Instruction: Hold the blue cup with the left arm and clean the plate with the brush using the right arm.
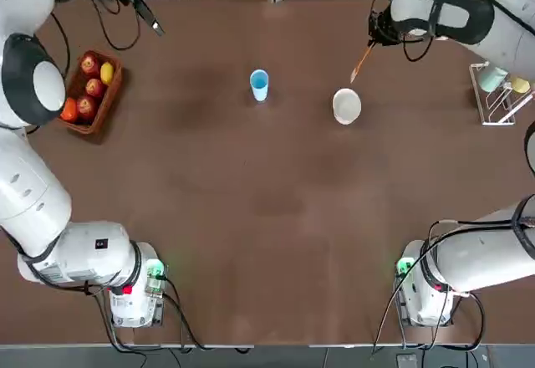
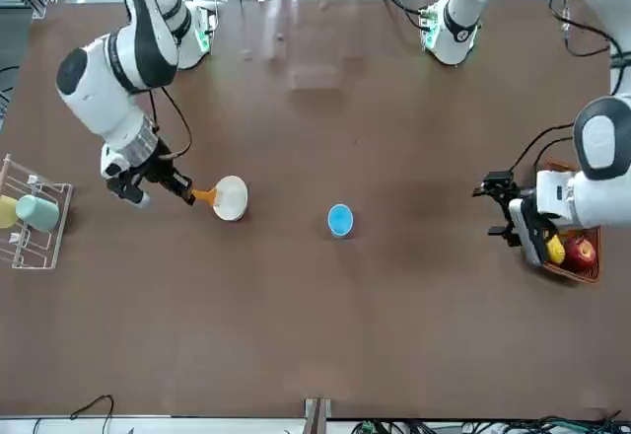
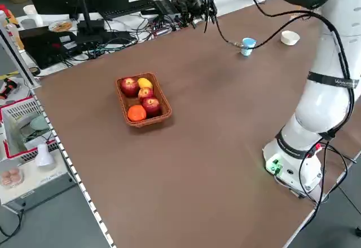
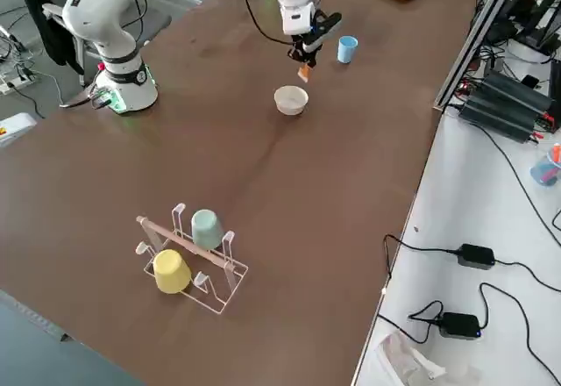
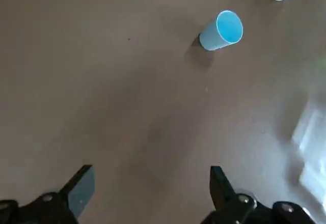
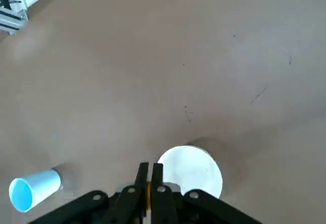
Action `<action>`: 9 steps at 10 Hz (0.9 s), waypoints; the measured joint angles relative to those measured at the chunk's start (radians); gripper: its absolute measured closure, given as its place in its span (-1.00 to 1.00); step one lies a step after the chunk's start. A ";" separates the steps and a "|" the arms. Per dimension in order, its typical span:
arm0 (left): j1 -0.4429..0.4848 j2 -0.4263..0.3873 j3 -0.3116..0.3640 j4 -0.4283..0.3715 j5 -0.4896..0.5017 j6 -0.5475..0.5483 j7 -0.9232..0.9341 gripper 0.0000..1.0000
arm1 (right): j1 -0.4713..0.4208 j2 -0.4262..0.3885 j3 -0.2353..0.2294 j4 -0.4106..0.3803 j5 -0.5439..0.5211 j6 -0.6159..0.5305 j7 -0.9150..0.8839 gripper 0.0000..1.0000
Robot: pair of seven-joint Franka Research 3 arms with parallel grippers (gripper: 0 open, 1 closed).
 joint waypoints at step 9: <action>-0.072 -0.137 -0.001 0.009 0.318 0.108 -0.869 -1.00 | -0.059 0.002 -0.003 -0.129 0.474 0.001 -0.570 0.90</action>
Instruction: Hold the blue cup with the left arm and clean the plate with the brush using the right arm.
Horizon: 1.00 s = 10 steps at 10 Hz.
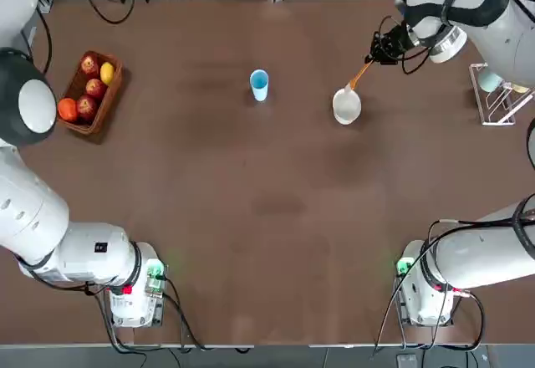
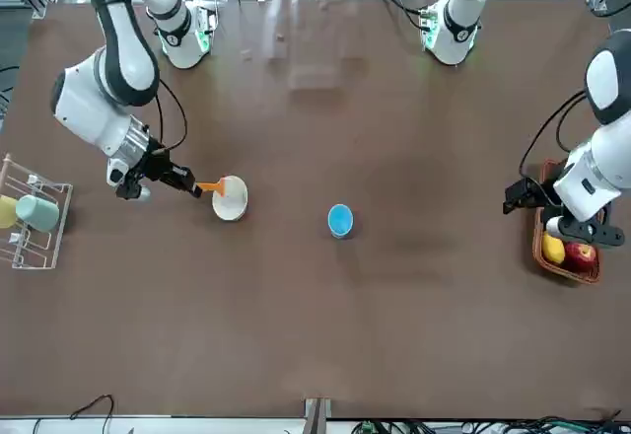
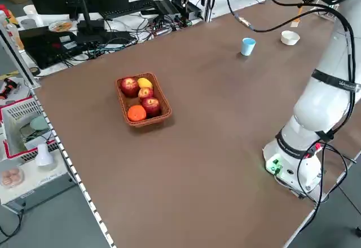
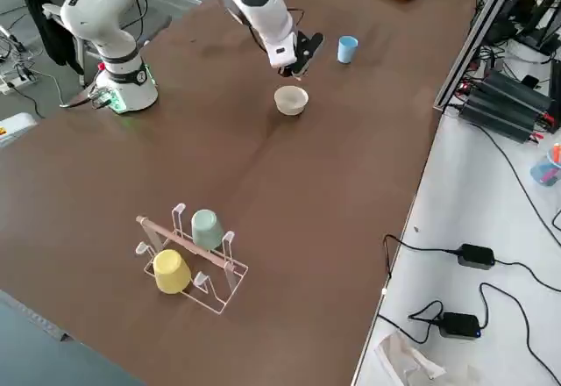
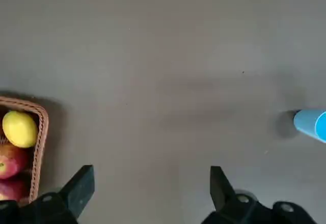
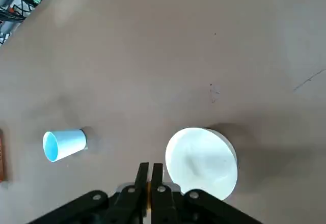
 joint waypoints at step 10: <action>0.043 -0.054 0.012 0.145 0.005 -0.169 -0.099 -1.00 | -0.073 0.105 -0.001 -0.029 0.390 -0.038 -0.399 0.90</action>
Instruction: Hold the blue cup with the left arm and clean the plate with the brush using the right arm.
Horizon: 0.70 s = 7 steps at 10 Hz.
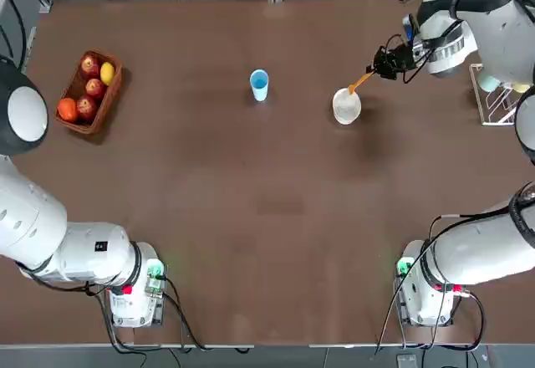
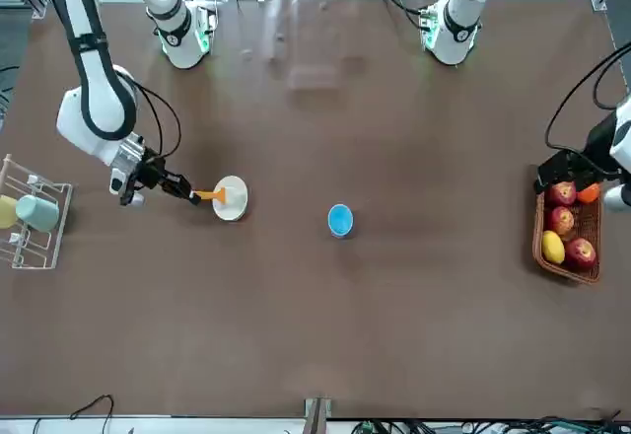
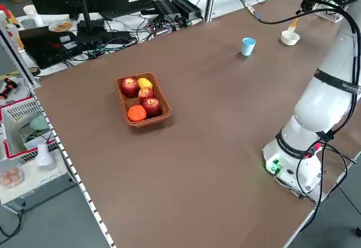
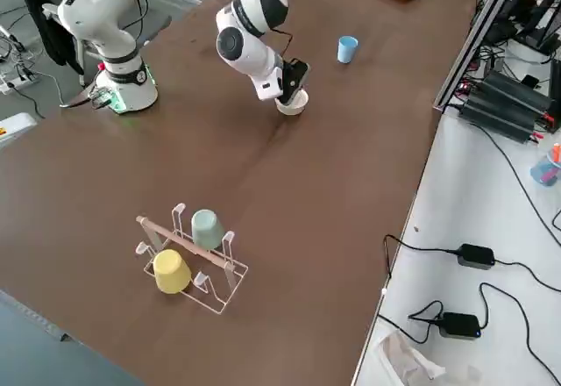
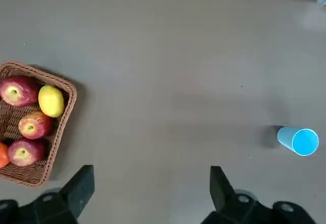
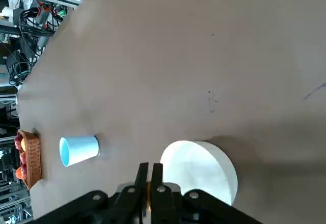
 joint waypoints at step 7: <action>-0.043 0.033 -0.024 0.018 0.087 -0.008 -0.002 -1.00 | -0.001 0.033 0.000 -0.017 0.075 0.000 -0.133 0.90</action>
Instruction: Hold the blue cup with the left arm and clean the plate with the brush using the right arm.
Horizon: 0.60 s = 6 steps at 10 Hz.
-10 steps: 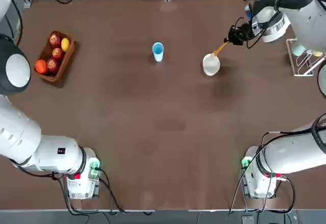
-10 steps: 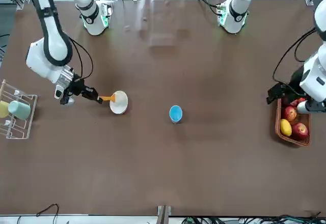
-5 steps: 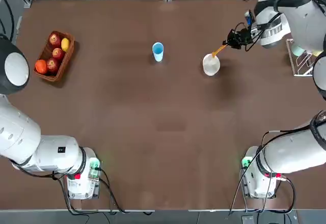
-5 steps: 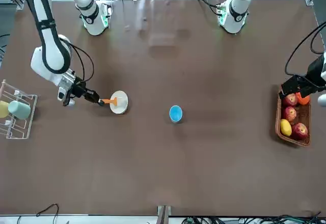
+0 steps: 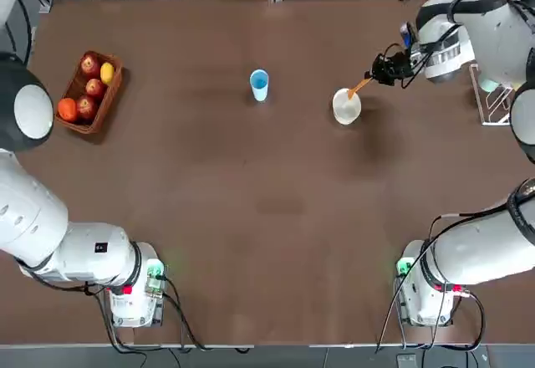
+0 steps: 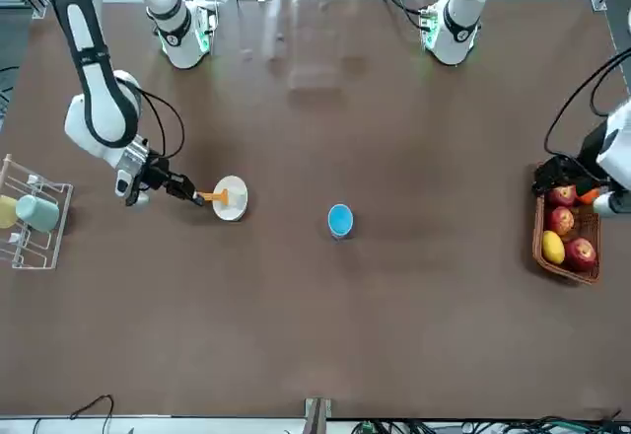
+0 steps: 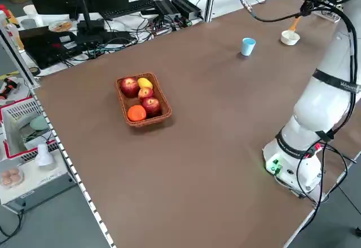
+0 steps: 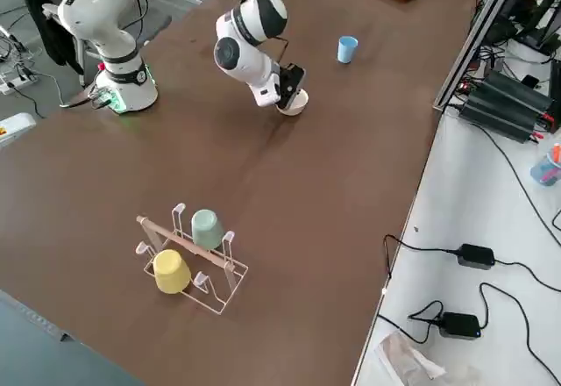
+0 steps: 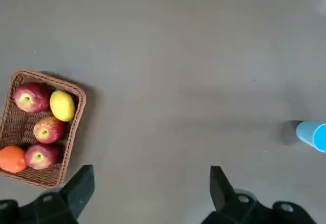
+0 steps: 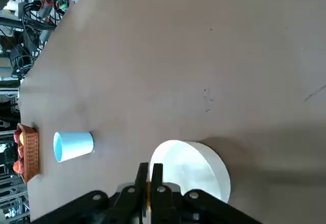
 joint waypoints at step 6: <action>0.005 -0.027 -0.007 0.020 0.003 -0.010 -0.010 -1.00 | 0.000 0.023 0.002 -0.023 0.109 0.000 -0.108 0.90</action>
